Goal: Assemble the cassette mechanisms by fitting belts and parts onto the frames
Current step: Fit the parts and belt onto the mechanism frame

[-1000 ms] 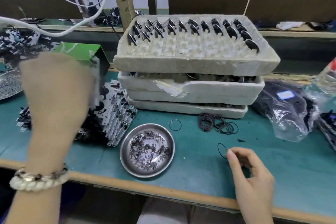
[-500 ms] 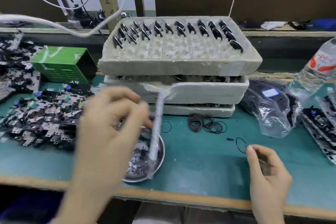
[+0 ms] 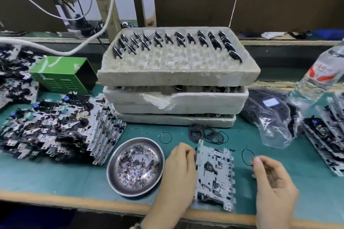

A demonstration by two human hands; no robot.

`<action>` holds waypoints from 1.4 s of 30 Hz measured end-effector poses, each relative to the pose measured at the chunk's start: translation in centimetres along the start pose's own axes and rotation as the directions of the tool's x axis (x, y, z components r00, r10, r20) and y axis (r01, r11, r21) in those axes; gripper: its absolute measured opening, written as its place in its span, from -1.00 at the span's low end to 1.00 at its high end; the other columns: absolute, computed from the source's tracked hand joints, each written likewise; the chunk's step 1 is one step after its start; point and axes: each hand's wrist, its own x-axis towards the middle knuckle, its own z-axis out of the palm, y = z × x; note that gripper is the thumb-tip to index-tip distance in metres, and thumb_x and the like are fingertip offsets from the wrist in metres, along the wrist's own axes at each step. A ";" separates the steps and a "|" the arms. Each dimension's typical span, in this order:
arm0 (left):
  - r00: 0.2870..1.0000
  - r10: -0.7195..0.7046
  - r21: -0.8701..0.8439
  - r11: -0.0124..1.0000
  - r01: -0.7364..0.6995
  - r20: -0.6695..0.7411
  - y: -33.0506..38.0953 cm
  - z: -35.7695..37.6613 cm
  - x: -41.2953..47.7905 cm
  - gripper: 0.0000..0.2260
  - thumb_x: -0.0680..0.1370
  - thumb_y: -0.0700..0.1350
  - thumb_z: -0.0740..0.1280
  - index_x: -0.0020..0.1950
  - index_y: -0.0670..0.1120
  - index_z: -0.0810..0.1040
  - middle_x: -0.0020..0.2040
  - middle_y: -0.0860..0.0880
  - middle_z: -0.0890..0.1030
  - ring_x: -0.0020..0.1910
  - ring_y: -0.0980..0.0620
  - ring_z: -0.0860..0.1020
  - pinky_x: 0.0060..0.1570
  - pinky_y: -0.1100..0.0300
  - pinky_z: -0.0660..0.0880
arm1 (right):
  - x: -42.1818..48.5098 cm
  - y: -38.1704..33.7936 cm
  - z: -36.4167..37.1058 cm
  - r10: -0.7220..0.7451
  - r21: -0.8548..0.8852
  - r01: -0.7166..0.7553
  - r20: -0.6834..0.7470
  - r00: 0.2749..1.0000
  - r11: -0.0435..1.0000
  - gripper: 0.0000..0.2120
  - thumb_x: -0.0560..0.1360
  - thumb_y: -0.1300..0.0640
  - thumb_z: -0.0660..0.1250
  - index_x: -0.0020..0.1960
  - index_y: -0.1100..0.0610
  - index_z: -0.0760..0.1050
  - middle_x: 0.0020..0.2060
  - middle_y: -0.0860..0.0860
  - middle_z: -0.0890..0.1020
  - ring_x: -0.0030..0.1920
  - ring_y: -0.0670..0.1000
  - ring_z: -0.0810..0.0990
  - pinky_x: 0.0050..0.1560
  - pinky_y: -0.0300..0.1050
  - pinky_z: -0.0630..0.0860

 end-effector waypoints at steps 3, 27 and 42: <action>0.981 0.184 0.223 0.960 -0.167 -0.057 0.9 -0.3 -0.5 -0.73 0.69 -0.02 0.01 0.34 0.08 0.37 0.20 0.26 0.34 0.17 0.36 0.32 0.19 0.56 0.21 | -0.1 0.2 0.1 -0.029 -0.031 0.029 -0.009 1.000 0.999 -0.79 0.47 0.18 0.42 -0.18 -0.15 0.63 -0.23 -0.14 0.67 -0.23 -0.19 0.60 -0.13 -0.46 0.50; 0.802 0.211 0.729 0.585 0.354 -0.559 6.7 -20.4 17.3 -0.70 0.64 -0.13 0.30 0.21 -0.36 0.48 0.20 -0.37 0.53 0.28 -0.38 0.43 0.04 -0.14 0.45 | -0.3 -0.1 0.1 -0.065 -0.094 0.070 0.055 0.996 0.993 -0.78 0.48 0.27 0.42 -0.20 -0.04 0.61 -0.15 0.05 0.65 -0.18 -0.10 0.58 -0.08 -0.44 0.48; 0.986 0.150 -0.171 0.972 -0.162 -0.079 6.3 -14.3 2.6 -0.86 0.48 0.03 0.46 -0.18 -0.02 0.71 -0.14 0.00 0.70 -0.16 0.05 0.62 -0.06 0.21 0.48 | -1.0 -4.7 0.0 0.216 0.301 -0.271 0.205 0.955 0.914 -0.91 0.36 0.13 0.40 -0.24 0.08 0.68 -0.31 -0.03 0.64 -0.27 -0.10 0.53 -0.28 -0.35 0.48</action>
